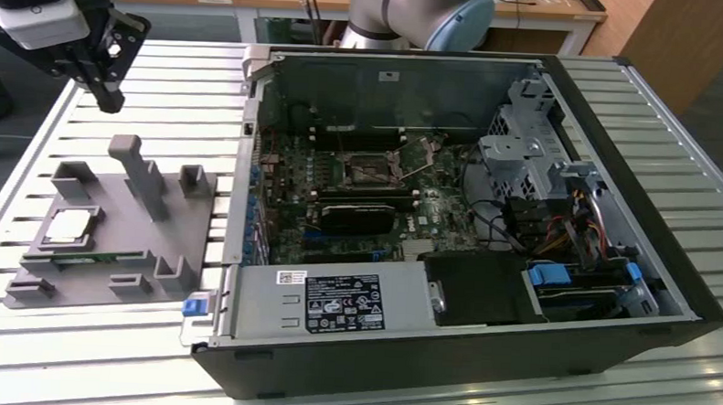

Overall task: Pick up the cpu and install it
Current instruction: 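Reach for the cpu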

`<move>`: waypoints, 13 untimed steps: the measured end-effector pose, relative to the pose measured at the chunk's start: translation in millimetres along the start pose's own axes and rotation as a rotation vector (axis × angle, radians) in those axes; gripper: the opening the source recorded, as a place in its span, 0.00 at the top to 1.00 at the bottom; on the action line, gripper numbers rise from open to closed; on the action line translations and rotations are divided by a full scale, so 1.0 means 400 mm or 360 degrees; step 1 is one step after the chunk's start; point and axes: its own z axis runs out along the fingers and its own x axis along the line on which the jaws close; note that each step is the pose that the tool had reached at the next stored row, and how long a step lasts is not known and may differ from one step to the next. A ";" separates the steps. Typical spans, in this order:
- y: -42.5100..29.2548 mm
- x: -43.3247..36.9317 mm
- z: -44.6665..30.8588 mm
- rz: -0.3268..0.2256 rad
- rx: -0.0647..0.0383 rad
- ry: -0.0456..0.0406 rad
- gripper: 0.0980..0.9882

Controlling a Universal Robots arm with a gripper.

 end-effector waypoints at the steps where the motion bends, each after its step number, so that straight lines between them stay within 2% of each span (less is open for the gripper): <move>1: 0.000 0.001 0.000 0.0000 0.0000 0.0000 0.99; 13: -0.001 0.015 0.001 0.0000 0.0000 0.0000 0.99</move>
